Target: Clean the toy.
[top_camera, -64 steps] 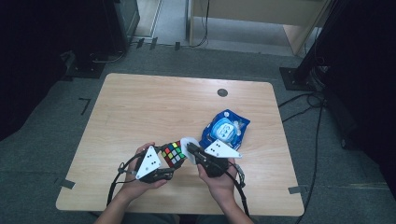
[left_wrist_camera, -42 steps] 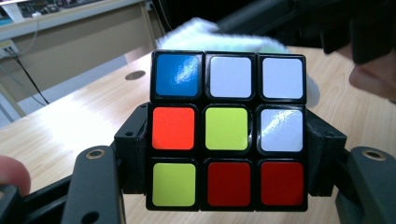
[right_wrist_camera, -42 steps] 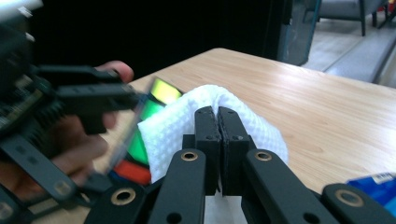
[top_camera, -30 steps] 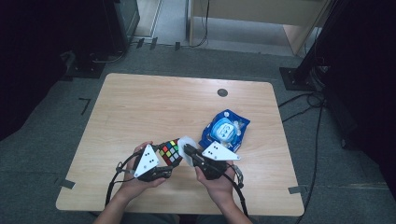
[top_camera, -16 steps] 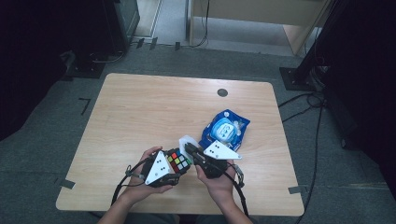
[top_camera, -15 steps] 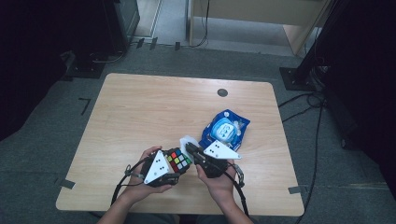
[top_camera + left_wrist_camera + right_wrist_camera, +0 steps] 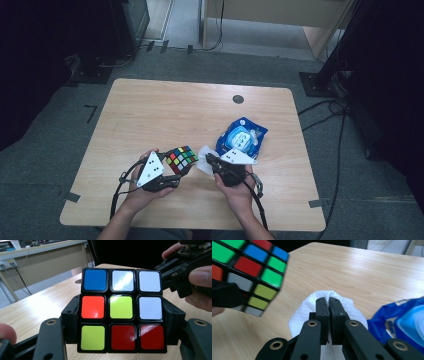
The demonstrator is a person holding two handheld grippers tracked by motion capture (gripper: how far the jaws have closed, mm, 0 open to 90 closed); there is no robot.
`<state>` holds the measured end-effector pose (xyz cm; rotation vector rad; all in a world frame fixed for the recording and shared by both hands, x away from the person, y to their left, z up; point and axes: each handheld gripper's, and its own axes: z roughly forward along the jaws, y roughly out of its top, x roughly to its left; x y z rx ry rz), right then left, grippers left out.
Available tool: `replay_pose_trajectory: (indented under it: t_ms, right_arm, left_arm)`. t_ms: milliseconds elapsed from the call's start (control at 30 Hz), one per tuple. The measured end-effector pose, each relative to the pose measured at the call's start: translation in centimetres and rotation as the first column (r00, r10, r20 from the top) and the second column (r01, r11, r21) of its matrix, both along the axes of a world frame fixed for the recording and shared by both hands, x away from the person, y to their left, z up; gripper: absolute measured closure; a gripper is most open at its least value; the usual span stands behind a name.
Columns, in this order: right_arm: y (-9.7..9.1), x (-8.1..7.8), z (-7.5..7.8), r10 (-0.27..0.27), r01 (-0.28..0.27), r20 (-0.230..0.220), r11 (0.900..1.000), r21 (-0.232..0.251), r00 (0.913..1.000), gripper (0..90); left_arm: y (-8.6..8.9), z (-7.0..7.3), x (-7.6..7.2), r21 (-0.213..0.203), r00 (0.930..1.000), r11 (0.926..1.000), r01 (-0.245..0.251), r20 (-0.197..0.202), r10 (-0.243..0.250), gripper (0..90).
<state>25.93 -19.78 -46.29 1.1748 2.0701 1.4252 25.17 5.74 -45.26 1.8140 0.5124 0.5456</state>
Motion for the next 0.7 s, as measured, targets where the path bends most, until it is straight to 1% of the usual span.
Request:
replay_pose_trajectory:
  t_ms: [133, 200, 300, 367, 400, 433, 467, 500, 533, 567, 600, 633, 667, 700]
  right_arm:
    - [-0.3, 0.1, -0.1, -0.021, 0.021, -0.007, 0.9998, -0.003, 0.9997, 87.3]
    - [-0.3, 0.0, 0.0, -0.014, 0.014, -0.007, 0.9999, 0.003, 0.9999, 86.3]
    - [-0.1, -0.1, 0.1, 0.001, -0.001, 0.004, 1.0000, 0.001, 1.0000, 83.9]
    - [0.1, -0.1, 0.2, -0.008, 0.008, 0.005, 1.0000, -0.001, 1.0000, 71.4]
    - [0.1, -0.1, 0.2, -0.008, 0.008, 0.005, 1.0000, -0.001, 1.0000, 71.4]
    - [0.0, 0.0, 0.3, -0.027, 0.027, -0.004, 0.9996, 0.005, 0.9996, 62.6]
    - [0.0, 0.0, 0.3, -0.027, 0.027, -0.004, 0.9996, 0.005, 0.9996, 62.6]
    - [-0.1, 0.0, 0.4, -0.040, 0.040, -0.006, 0.9991, 0.014, 0.9992, 59.6]
    - [-0.2, 0.0, 0.7, -0.054, 0.055, -0.010, 0.9978, 0.038, 0.9985, 56.4]
    - [-0.2, 0.0, 0.7, -0.054, 0.055, -0.010, 0.9978, 0.038, 0.9985, 56.4]
    - [-0.2, -0.3, 1.3, -0.058, 0.058, -0.005, 0.9958, 0.070, 0.9983, 53.4]
    - [-0.2, -0.3, 1.3, -0.058, 0.058, -0.005, 0.9958, 0.070, 0.9983, 53.4]
    - [-0.1, -0.7, 2.0, -0.051, 0.050, 0.011, 0.9937, 0.100, 0.9986, 50.5]
    - [-0.1, -0.7, 2.0, -0.051, 0.050, 0.011, 0.9937, 0.100, 0.9986, 50.5]
  left_arm:
    - [0.3, 0.1, 0.1, -0.001, 1.0000, 1.0000, -0.009, 0.001, 0.009, 33.8]
    - [0.4, 0.2, 0.1, -0.002, 0.9999, 0.9999, -0.014, 0.004, 0.014, 33.8]
    - [0.4, 0.2, 0.2, -0.003, 0.9999, 0.9999, -0.017, 0.003, 0.017, 33.7]
    - [0.5, 0.1, 0.2, -0.001, 0.9998, 0.9998, -0.019, 0.002, 0.019, 33.8]
    - [0.5, 0.1, 0.2, -0.001, 0.9998, 0.9998, -0.019, 0.002, 0.019, 33.8]
    - [0.5, 0.1, 0.2, 0.000, 0.9998, 0.9998, -0.019, 0.001, 0.019, 33.8]
    - [0.5, 0.1, 0.2, 0.000, 0.9998, 0.9998, -0.019, 0.001, 0.019, 33.8]
    - [0.5, 0.1, 0.2, 0.000, 0.9998, 0.9998, -0.020, 0.001, 0.020, 33.8]
    - [0.5, 0.1, 0.3, 0.001, 0.9998, 0.9998, -0.019, 0.000, 0.019, 33.8]
    - [0.5, 0.1, 0.3, 0.001, 0.9998, 0.9998, -0.019, 0.000, 0.019, 33.8]
    - [0.5, 0.0, 0.3, 0.003, 0.9998, 0.9997, -0.022, 0.000, 0.022, 33.8]
    - [0.5, 0.0, 0.3, 0.003, 0.9998, 0.9997, -0.022, 0.000, 0.022, 33.8]
    - [0.5, -0.1, 0.3, 0.005, 0.9997, 0.9997, -0.023, -0.001, 0.023, 33.8]
    - [0.5, -0.1, 0.3, 0.005, 0.9997, 0.9997, -0.023, -0.001, 0.023, 33.8]
